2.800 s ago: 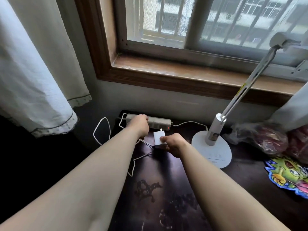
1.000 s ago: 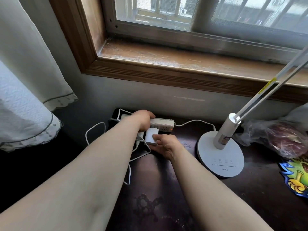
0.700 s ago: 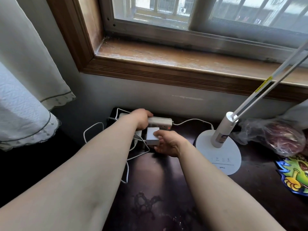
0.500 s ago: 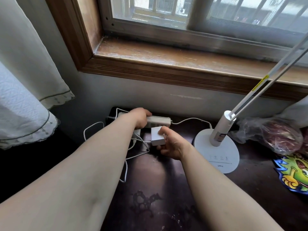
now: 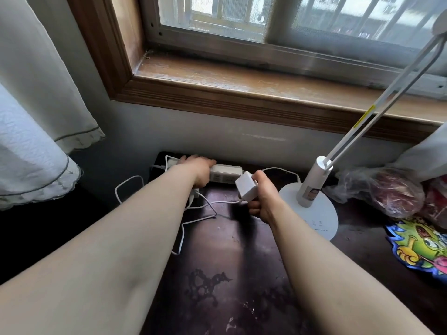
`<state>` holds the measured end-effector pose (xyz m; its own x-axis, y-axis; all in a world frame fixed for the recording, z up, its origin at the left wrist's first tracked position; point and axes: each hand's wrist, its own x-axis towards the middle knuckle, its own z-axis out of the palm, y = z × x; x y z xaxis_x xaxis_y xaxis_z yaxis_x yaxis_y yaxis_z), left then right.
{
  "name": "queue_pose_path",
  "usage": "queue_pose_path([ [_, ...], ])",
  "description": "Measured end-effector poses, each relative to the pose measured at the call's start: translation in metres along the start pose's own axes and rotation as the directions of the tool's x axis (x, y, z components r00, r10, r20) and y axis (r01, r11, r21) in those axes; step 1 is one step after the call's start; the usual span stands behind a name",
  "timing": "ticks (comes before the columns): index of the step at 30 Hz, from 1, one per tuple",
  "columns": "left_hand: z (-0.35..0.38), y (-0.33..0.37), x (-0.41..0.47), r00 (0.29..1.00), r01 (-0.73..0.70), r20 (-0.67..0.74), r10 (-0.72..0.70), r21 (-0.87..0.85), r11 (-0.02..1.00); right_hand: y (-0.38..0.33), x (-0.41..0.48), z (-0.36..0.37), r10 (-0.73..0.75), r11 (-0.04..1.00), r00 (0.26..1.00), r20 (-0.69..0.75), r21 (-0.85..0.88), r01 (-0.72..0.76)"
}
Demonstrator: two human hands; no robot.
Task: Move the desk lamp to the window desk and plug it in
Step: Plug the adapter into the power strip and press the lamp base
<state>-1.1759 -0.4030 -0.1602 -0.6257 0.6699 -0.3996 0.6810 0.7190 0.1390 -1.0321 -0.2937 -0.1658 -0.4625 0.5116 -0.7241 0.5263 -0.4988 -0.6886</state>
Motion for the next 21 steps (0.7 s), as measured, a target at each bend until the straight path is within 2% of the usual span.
queue_pose_path([
  [5, 0.006, 0.001, -0.005, 1.000, -0.015, -0.006, 0.015, 0.035, 0.999, -0.002, -0.006, -0.001, -0.039, 0.997, 0.999, 0.029, -0.060, 0.041],
  [8, 0.003, 0.003, -0.007, 1.000, -0.020, 0.000, 0.020, 0.055, 0.998, -0.001, -0.011, 0.003, -0.007, 0.991, 0.997, 0.071, -0.132, 0.017],
  [14, 0.005, 0.000, -0.008, 0.999, -0.042, 0.012, 0.041, 0.057, 0.998, 0.009, -0.015, 0.023, 0.116, 0.993, 0.981, 0.153, -0.042, -0.110],
  [18, -0.001, -0.002, -0.007, 0.998, -0.057, -0.033, 0.062, 0.118, 0.991, 0.023, -0.010, 0.034, 0.122, 0.992, 0.974, 0.192, -0.011, -0.122],
  [21, -0.007, -0.003, -0.003, 0.995, -0.060, -0.080, 0.065, 0.059, 0.996, 0.030, -0.007, 0.041, 0.115, 0.990, 0.965, 0.236, 0.054, -0.132],
])
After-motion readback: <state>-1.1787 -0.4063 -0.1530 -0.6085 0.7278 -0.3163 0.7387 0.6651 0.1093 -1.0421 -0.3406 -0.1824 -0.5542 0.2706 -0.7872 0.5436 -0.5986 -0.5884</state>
